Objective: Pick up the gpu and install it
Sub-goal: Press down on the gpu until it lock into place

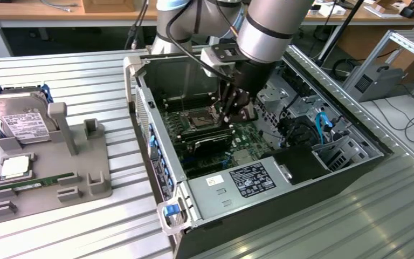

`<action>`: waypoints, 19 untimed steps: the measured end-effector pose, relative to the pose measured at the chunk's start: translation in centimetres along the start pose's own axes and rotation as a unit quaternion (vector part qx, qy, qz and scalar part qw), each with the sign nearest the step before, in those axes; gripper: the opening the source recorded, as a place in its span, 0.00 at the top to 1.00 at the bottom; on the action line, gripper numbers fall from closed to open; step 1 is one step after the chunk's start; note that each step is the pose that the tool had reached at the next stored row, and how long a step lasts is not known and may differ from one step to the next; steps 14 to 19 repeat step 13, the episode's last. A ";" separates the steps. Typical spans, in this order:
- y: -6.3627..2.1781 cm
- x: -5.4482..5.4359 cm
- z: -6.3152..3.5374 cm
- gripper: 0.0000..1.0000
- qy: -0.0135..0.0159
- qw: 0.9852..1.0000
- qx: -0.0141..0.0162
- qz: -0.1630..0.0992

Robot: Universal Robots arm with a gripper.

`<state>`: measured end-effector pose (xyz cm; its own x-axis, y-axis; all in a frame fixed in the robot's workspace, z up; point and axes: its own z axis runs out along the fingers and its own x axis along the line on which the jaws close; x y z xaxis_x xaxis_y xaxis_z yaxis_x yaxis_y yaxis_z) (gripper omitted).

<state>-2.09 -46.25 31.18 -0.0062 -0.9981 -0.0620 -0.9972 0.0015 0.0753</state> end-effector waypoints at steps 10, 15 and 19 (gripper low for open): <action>-4.66 0.0 -0.35 0.89 -0.006 1.000 -0.015 0.001; -4.66 0.0 -0.35 0.89 -0.006 1.000 -0.015 0.001; -4.66 0.0 -0.35 0.89 -0.006 1.000 -0.015 0.001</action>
